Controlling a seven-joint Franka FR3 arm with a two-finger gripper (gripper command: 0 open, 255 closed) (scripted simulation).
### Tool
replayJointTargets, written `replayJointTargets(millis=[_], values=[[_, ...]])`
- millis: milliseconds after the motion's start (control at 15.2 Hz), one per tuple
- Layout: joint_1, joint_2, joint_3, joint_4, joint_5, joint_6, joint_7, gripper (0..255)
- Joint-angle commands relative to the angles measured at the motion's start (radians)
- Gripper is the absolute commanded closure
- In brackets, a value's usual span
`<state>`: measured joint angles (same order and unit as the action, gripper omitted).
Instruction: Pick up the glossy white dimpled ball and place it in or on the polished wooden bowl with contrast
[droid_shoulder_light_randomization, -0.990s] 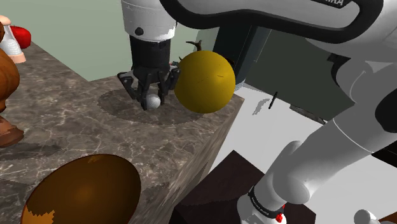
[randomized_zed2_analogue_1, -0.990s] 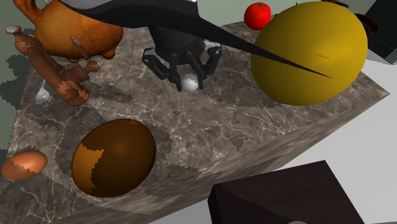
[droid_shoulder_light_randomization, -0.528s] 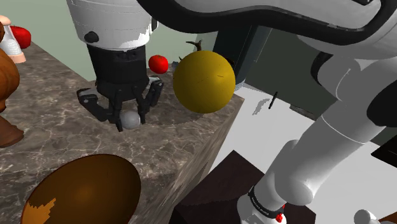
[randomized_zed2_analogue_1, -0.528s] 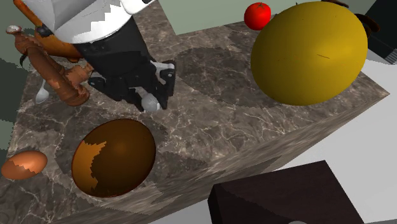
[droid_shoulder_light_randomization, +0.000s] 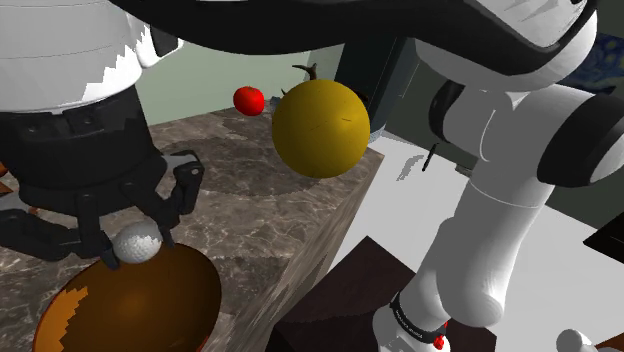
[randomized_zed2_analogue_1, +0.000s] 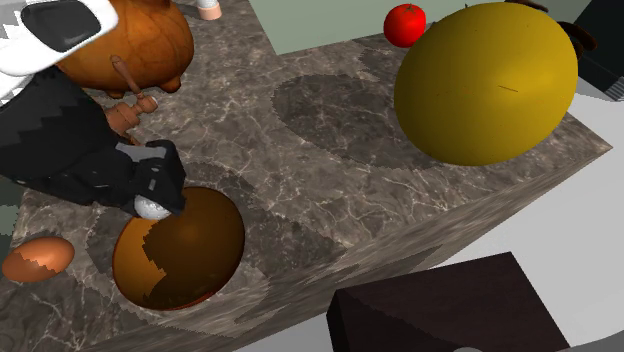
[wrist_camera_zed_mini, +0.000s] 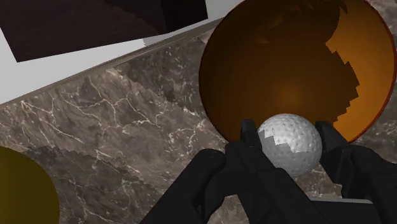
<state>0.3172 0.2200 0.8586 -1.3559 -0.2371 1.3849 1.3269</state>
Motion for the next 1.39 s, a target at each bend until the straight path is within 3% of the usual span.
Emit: replayJointTargets(millis=[0,858,1320], values=[[0.031,0.032,0.005,0.018,-0.021,0.0,0.035,255],[-0.023,-0.022,0.001,-0.216,0.018,0.197,0.029,255],[-0.023,-0.022,0.0,-0.216,0.018,0.197,0.029,255]])
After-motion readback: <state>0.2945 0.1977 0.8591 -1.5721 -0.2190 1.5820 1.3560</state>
